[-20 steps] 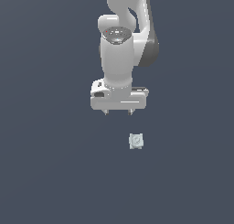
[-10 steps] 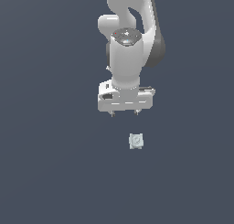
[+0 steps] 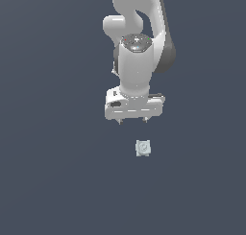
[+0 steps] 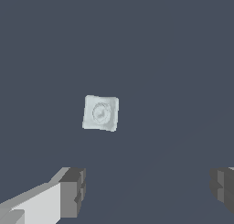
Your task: Pick up the object and move it to a goal position.
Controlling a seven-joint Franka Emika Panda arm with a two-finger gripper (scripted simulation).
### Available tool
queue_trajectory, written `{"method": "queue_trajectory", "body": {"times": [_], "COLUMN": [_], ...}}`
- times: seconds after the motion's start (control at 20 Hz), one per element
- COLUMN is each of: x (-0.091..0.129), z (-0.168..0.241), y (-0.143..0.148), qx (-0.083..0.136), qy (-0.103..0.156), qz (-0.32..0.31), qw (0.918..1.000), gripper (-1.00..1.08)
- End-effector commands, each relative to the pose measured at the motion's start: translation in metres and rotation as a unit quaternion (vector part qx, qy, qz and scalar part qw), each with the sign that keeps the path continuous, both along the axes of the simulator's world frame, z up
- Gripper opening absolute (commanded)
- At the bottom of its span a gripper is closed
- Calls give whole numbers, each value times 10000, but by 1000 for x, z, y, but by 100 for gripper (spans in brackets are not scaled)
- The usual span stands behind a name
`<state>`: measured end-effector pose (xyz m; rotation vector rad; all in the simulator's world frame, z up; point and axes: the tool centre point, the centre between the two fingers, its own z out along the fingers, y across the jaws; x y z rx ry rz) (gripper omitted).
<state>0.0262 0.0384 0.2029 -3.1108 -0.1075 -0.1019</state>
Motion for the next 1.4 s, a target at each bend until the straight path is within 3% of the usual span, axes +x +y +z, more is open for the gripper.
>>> {"method": "queue_trajectory", "body": {"times": [0.0, 0.85, 1.35], "x": [3, 38, 41], "z": [-7, -97, -112], "y": [4, 50, 57], "qx": [-4, -109, -130], "qy": [26, 291, 331], "qz": [-28, -408, -455], "qw": [10000, 9987, 9983], "gripper": [100, 100, 100]}}
